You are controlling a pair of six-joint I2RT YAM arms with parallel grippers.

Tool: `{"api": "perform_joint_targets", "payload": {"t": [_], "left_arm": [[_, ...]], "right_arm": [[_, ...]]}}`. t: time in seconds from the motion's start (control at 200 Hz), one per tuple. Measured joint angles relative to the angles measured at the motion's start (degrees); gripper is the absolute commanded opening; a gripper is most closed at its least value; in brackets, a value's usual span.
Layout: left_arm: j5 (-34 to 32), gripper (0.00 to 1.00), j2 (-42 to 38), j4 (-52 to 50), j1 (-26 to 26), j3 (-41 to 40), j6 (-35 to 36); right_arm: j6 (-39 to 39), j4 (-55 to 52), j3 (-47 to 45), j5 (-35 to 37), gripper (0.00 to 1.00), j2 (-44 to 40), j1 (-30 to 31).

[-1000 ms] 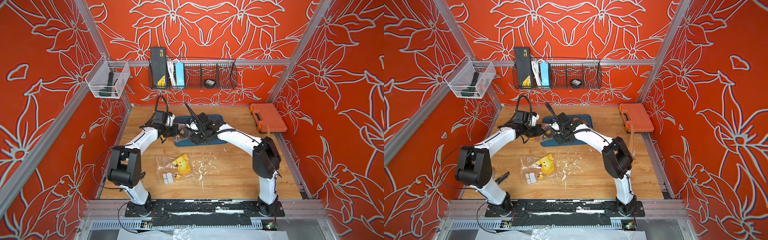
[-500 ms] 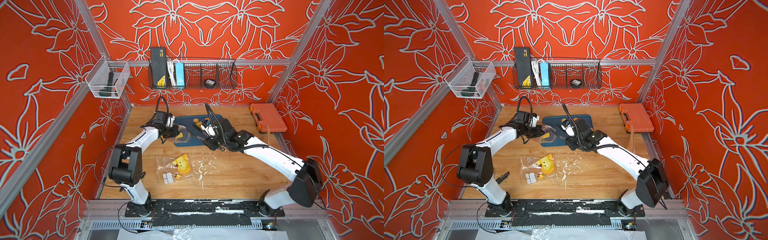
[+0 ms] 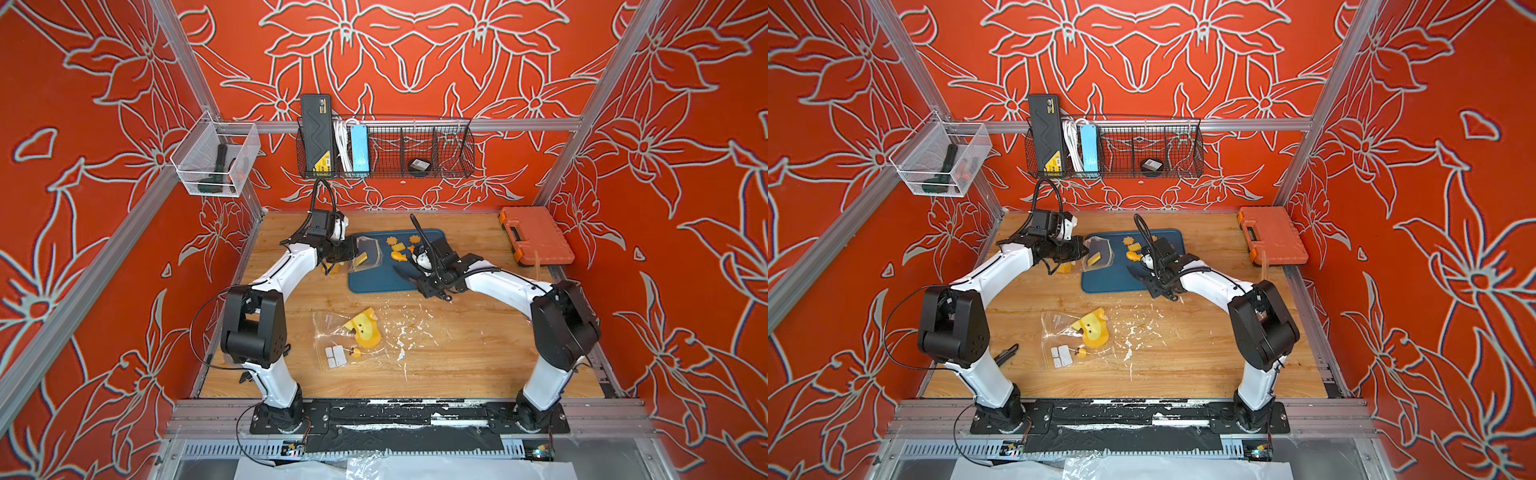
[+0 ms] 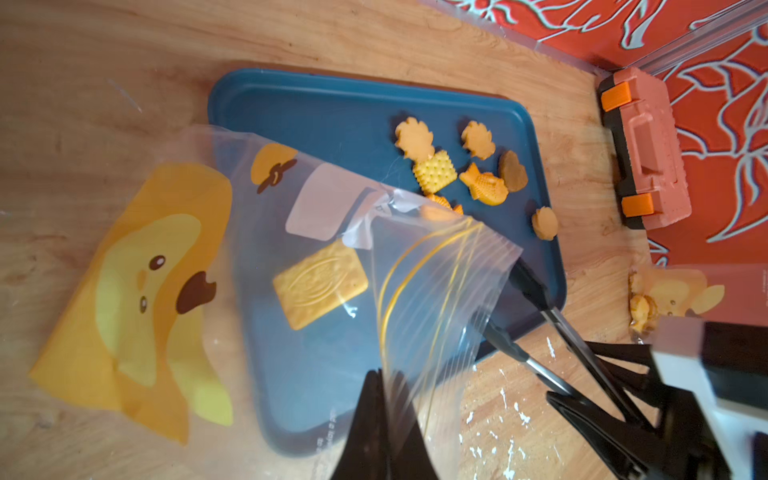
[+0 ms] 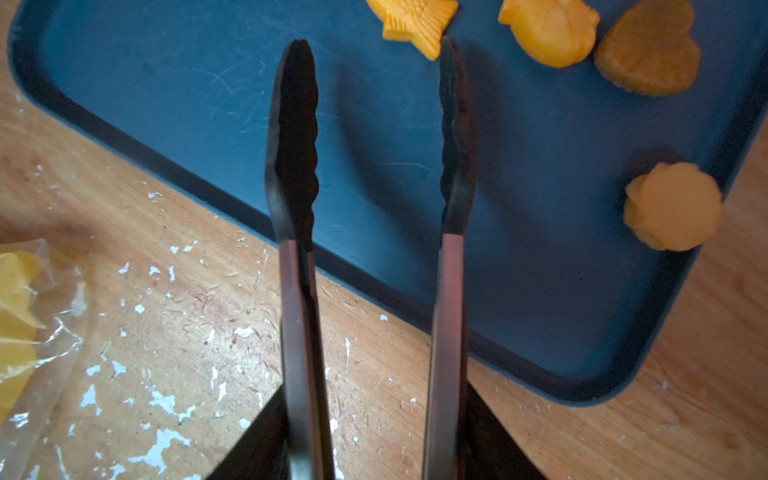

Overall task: Put the cookies into a resealable bag to prevent moisture
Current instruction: Pick up the cookie from the tray.

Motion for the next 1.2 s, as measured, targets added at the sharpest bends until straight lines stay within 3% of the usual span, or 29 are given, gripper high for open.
{"api": "perform_joint_targets", "payload": {"t": [0.335,0.646,0.986,1.201], "left_arm": [[-0.2,0.00,1.2,0.2,0.1,0.1,0.0],[0.1,0.00,1.4,0.3,0.3,-0.6,0.0],[1.3,0.00,2.1,0.3,0.6,-0.6,0.0],[2.2,0.00,3.0,0.3,0.6,-0.6,0.0]], "right_arm": [[-0.4,0.3,6.9,-0.2,0.60,5.7,-2.0],[-2.2,-0.4,8.9,-4.0,0.51,9.0,-2.2],[-2.5,-1.1,8.6,-3.0,0.41,8.7,-2.1],[-2.3,-0.9,3.8,-1.6,0.36,1.8,-2.1]]}}
